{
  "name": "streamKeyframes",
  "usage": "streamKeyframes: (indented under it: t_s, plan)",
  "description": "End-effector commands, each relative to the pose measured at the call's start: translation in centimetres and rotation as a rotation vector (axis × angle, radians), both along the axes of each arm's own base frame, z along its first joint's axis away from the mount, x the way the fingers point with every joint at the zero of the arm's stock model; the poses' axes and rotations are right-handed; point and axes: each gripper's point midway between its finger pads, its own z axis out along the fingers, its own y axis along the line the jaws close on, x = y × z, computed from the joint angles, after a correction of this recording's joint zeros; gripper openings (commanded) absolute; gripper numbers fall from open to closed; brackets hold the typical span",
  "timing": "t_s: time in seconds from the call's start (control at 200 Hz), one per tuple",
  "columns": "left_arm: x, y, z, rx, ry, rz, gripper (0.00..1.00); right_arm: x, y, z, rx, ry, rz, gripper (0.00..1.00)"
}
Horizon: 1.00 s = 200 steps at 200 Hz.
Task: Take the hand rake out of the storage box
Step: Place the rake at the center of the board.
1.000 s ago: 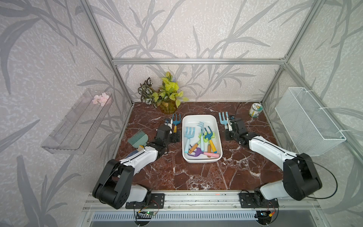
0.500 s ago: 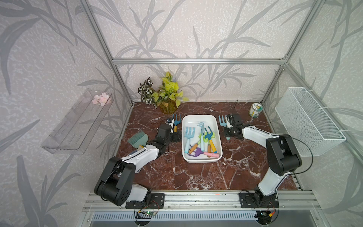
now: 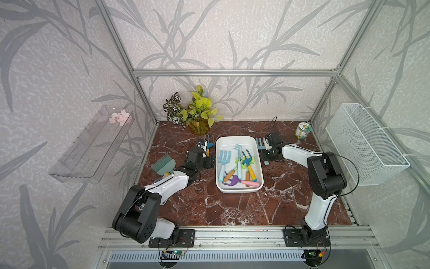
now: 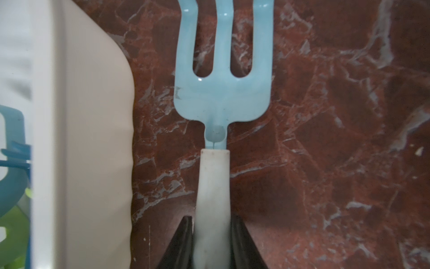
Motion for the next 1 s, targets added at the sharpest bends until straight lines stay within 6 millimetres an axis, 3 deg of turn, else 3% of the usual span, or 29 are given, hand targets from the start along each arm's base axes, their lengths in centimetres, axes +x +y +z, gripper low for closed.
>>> streamKeyframes:
  t_s: [0.0,0.255,0.415,0.695,0.995]
  plan:
    - [0.4,-0.4,0.8,0.007,-0.020,-0.014,0.89,-0.6,-0.2,-0.8,0.004,0.052,-0.019,0.28]
    - [0.4,-0.6,0.8,0.019,-0.016,-0.016,0.88,-1.2,-0.4,-0.5,0.020,0.018,-0.025,0.46]
    - [-0.1,-0.9,1.5,0.012,0.003,-0.036,0.83,-1.9,-1.1,1.3,0.039,-0.083,-0.047,0.50]
    - [-2.6,-5.1,2.1,-0.054,0.173,-0.135,0.67,-2.4,-2.1,3.7,0.076,-0.222,-0.092,0.51]
    - [-4.7,-8.4,1.3,0.100,0.380,-0.172,0.67,-2.7,-2.7,4.9,0.113,-0.309,-0.121,0.52]
